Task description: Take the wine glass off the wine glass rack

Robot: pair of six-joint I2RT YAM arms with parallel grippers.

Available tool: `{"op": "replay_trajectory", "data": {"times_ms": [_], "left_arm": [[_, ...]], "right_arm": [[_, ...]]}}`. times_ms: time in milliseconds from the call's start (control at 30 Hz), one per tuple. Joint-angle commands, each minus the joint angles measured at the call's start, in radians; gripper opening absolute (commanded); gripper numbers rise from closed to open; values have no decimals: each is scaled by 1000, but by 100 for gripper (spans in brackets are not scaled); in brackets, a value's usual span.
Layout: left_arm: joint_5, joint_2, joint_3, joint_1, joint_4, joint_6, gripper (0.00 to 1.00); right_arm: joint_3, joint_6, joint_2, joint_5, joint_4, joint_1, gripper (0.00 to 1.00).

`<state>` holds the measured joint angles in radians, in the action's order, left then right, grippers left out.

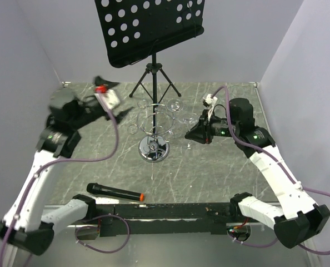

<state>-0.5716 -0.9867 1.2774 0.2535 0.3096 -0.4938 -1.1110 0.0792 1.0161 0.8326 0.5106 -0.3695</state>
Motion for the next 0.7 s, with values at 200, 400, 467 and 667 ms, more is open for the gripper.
{"op": "replay_trajectory", "data": {"times_ms": [200,400,467,667], "left_arm": [[70,-190,62,391,-109,-238,94],[84,-259,65,484,-165,-272,89],[91,-277,68,510,-173,-295,86],[95,-343,103,552,-161,-345,73]], "right_arm": [[-6,-222,-17,91,-86,23,0],[-6,-226,-2,141,-73,24,0],[7,-237,1,167,-90,23,0],[43,-256,12,210,-106,21,0]]}}
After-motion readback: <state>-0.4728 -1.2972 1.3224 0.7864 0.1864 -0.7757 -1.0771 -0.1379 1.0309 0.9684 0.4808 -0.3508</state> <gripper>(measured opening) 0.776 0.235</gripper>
